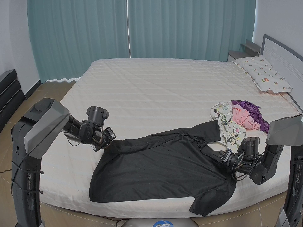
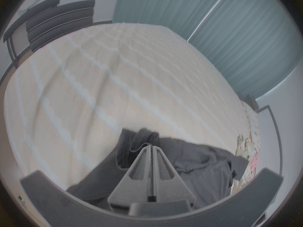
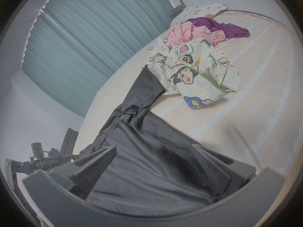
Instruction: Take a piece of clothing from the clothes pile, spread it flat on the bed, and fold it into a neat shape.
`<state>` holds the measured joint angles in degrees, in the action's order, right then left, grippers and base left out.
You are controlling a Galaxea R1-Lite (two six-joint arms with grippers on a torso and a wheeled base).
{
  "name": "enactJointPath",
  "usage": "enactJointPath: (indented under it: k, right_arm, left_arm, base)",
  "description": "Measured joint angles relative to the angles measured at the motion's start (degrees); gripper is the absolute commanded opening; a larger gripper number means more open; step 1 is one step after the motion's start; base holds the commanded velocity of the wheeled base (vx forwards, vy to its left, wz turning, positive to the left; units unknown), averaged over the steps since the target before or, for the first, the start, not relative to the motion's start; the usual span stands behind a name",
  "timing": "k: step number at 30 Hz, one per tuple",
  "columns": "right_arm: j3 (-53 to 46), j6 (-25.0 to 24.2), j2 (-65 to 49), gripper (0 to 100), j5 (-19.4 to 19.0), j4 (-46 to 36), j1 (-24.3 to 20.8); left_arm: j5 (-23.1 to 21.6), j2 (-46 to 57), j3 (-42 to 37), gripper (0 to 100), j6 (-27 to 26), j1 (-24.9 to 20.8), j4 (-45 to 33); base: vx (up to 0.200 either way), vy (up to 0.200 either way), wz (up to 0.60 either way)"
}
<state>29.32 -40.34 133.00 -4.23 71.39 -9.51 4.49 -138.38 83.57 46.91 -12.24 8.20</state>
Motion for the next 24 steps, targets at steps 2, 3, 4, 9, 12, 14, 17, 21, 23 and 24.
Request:
enactJointPath:
  k: [2,3,4,9,12,14,17,21,23,24]
  right_arm:
    - [-0.07,0.02,0.05,100,0.00,0.46,0.04]
    - [-0.11,0.05,0.10,100,0.02,0.67,0.06]
    - [-0.16,0.05,0.10,100,0.02,0.71,0.06]
    - [-0.20,0.02,0.21,100,0.05,0.73,0.04]
    - [-0.20,0.02,0.29,100,0.02,0.76,-0.05]
    - [-0.16,0.02,0.35,100,0.05,0.82,-0.09]
    - [-0.09,0.00,0.44,100,0.07,1.17,-0.18]
    - [-0.16,0.00,0.55,100,0.16,1.94,-0.24]
    - [-0.16,0.00,0.71,100,0.24,2.29,-0.30]
    - [-0.16,0.00,0.77,100,0.32,2.40,-0.33]
  left_arm:
    - [0.11,0.06,0.89,0,0.17,0.84,-0.09]
    - [0.13,0.06,1.16,0,0.22,1.17,-0.09]
    - [0.16,0.09,1.19,0,0.24,1.39,-0.09]
    - [0.11,0.00,2.62,0,0.52,2.62,0.94]
    - [0.20,-0.40,5.85,0,1.58,3.69,2.19]
    - [0.52,-1.06,9.26,0,2.28,4.34,2.99]
    - [1.39,-2.74,15.56,0,3.04,5.08,3.58]
    - [2.24,-6.00,23.63,0,3.62,6.02,3.54]
    - [2.79,-8.18,26.90,0,3.83,6.44,3.29]
    - [3.10,-9.09,27.93,0,3.89,6.62,3.29]
  base:
    - [0.000,0.000,0.00]
    - [0.000,0.000,0.00]
    - [0.000,0.000,0.00]
    - [0.000,0.000,0.00]
    - [0.000,0.000,0.00]
    - [0.000,0.000,0.00]
    - [0.000,0.000,0.00]
    - [0.000,0.000,0.00]
    - [0.000,0.000,0.00]
    - [0.000,0.000,0.00]
